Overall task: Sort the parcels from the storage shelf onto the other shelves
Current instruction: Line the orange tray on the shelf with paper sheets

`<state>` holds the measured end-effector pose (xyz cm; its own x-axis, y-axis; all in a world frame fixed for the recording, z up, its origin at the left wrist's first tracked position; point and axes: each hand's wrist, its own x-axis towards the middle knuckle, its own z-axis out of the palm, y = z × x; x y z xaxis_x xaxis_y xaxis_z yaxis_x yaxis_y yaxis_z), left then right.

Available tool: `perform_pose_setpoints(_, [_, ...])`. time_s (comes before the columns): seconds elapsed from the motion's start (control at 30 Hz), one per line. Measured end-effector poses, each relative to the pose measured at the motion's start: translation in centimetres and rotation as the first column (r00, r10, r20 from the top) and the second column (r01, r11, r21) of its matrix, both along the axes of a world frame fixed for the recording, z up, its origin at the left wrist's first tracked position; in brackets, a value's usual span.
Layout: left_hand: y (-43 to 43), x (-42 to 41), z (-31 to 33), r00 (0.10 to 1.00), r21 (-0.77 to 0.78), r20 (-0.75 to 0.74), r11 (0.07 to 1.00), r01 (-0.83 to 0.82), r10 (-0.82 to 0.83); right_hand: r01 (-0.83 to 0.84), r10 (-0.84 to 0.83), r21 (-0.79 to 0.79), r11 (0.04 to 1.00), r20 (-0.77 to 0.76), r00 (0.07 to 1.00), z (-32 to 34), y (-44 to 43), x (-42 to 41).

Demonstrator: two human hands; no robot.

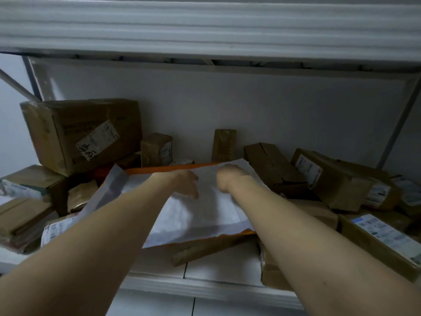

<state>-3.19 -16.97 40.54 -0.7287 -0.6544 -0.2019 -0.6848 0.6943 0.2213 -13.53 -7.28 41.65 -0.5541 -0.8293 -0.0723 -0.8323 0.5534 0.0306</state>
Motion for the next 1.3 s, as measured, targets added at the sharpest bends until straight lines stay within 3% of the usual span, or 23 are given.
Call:
perform_pose_setpoints(0.23, [-2.1,-4.4,1.0,0.972,0.045,0.19,0.99,0.134,-0.14,0.025,0.0,0.162,0.987,-0.151,0.989,-0.9,-3.7,-2.7])
perform_pose_setpoints(0.4, [-2.4,-5.1,1.4,0.924,0.068,0.313,0.976,0.209,-0.219,0.069,-0.065,0.145,0.987,-0.032,0.997,-2.1,-4.6,-4.6])
perform_pose_setpoints(0.67, [-2.6,-4.8,1.2,0.922,0.108,0.307,0.971,0.215,-0.238,0.11,-0.115,0.071,0.991,0.073,0.991,-2.2,-5.5,-5.2])
perform_pose_setpoints(0.87, [-4.0,-2.4,1.1,0.986,0.022,0.161,0.999,0.043,-0.046,-0.053,0.053,-0.026,0.998,-0.015,0.998,-0.5,-8.0,-3.0])
perform_pose_setpoints(1.0, [-5.8,0.4,0.9,0.976,-0.102,0.213,0.994,-0.025,0.046,-0.246,0.246,-0.019,0.969,0.115,0.962,-1.8,-12.2,-0.1])
perform_pose_setpoints(1.13, [-7.8,3.5,-0.6,0.96,-0.079,0.262,0.994,-0.079,0.098,-0.332,0.326,-0.008,0.943,0.212,0.921,-3.6,-14.6,2.4])
perform_pose_setpoints(1.3, [-9.1,5.0,-2.4,0.944,0.046,0.299,0.986,-0.163,0.142,-0.303,0.244,0.24,0.922,0.248,0.938,-5.3,-15.2,2.9])
